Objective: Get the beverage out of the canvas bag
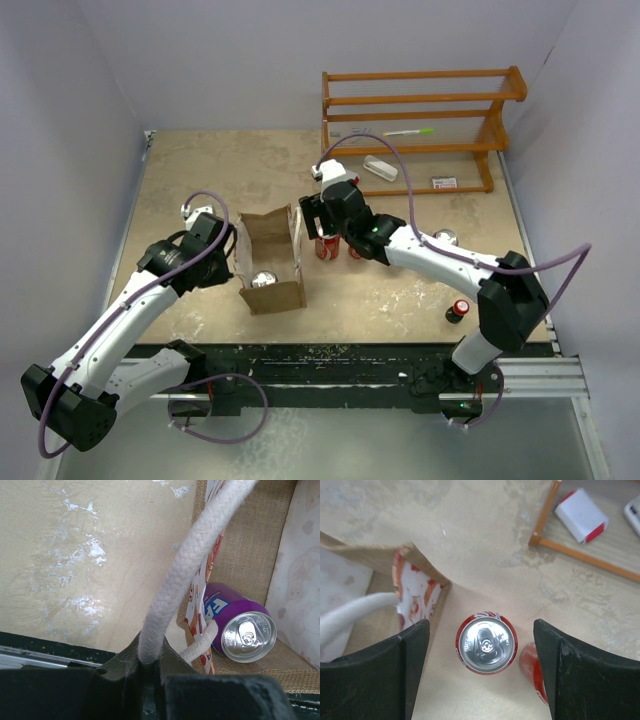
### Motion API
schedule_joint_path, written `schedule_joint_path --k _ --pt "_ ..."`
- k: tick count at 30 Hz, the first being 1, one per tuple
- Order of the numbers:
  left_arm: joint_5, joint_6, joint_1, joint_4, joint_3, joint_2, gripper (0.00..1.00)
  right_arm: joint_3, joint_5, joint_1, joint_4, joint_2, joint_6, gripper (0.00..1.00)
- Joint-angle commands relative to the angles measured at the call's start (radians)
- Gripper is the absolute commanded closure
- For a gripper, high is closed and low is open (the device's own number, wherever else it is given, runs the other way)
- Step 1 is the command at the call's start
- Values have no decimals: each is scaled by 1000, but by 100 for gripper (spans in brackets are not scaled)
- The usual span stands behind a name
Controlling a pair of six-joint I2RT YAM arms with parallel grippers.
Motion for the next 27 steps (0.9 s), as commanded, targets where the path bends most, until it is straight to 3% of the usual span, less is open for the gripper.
schedule_joint_path --k 1,7,13,19,27 --pt "-6 -8 -10 -5 29 -5 100 85 37 2 -9 -98 -53 14" --pt "-9 -9 -11 -5 29 -3 100 147 92 3 -31 -157 -129 12" --pt "-8 -9 -11 -5 30 -1 100 214 -110 22 -74 -179 -157 10" --pt "-11 -11 -13 -6 31 -3 100 325 -236 148 -202 -104 -182 0" --pt "-21 -19 -13 -14 33 -11 100 370 -247 268 -280 -44 -240 0"
